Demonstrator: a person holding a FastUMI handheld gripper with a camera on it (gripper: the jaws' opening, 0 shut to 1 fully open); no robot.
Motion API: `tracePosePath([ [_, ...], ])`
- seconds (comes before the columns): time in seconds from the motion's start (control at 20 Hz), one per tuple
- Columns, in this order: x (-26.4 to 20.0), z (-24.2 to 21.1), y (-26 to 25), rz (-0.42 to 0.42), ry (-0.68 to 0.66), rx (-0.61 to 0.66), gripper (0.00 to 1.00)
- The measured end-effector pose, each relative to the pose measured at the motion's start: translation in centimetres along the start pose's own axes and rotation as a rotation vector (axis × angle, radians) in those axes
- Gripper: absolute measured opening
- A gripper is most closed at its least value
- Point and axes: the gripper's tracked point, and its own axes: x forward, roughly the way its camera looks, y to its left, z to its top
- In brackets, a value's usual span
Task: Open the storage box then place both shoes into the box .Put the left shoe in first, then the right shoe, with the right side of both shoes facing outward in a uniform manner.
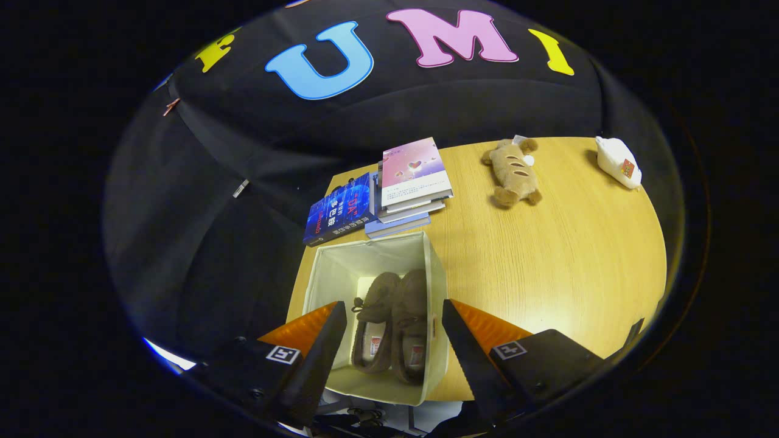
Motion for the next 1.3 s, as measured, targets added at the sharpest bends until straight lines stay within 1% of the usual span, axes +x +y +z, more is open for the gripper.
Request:
tracePosePath([
  [0.15,-1.1,0.6,-0.9,0.024,-0.042,-0.009,0.99],
  [0.25,-2.5,1.8,-2.4,0.018,-0.098,-0.032,0.98],
  [0.45,-6.1,5.5,-6.7,-0.053,-0.246,-0.099,0.98],
  [0.65,-10.5,9.5,-10.8,-0.147,-0.402,-0.187,0.99],
  [0.9,-16.0,13.4,-13.5,-0.248,-0.581,-0.322,0.99],
  [1.0,-17.9,14.3,-14.0,-0.275,-0.646,-0.355,0.99],
  [1.15,-20.2,14.8,-14.5,-0.294,-0.728,-0.402,0.99],
  [1.3,-21.3,14.3,-15.5,-0.318,-0.758,-0.462,0.98],
])
